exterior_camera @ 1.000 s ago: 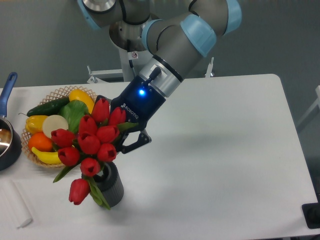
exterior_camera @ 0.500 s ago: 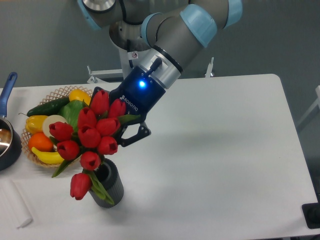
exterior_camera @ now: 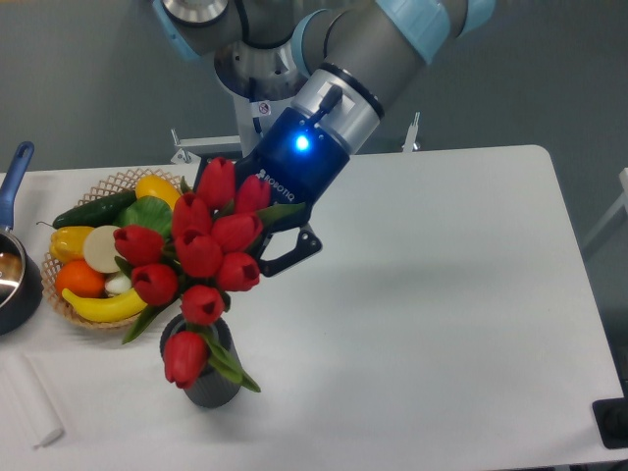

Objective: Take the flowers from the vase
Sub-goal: 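Lift the gripped tulip bunch up and out of the black vase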

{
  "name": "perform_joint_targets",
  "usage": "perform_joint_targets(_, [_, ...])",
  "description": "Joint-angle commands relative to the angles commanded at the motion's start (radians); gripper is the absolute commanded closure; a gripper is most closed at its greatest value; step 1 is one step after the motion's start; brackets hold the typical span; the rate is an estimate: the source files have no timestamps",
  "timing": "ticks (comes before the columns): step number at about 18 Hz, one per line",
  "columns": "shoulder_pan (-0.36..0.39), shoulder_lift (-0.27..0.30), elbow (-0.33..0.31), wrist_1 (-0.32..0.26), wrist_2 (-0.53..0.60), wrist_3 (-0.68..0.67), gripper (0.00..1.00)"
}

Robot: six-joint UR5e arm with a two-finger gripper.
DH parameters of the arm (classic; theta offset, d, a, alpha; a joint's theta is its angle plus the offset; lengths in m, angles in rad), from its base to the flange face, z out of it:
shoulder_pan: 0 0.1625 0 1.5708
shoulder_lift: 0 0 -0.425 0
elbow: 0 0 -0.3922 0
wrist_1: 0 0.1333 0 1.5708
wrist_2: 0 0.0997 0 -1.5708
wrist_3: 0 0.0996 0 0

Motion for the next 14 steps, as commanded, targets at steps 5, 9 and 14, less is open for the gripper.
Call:
perform_joint_targets(5, [0.026,-0.011,0.017,0.002,-0.002,0.005,0.56])
perform_joint_targets(9, [0.052,-0.02,0.018,0.002,-0.002,0.02,0.56])
perform_joint_targets(14, [0.055,-0.031,0.018,0.002,-0.002,0.049,0.56])
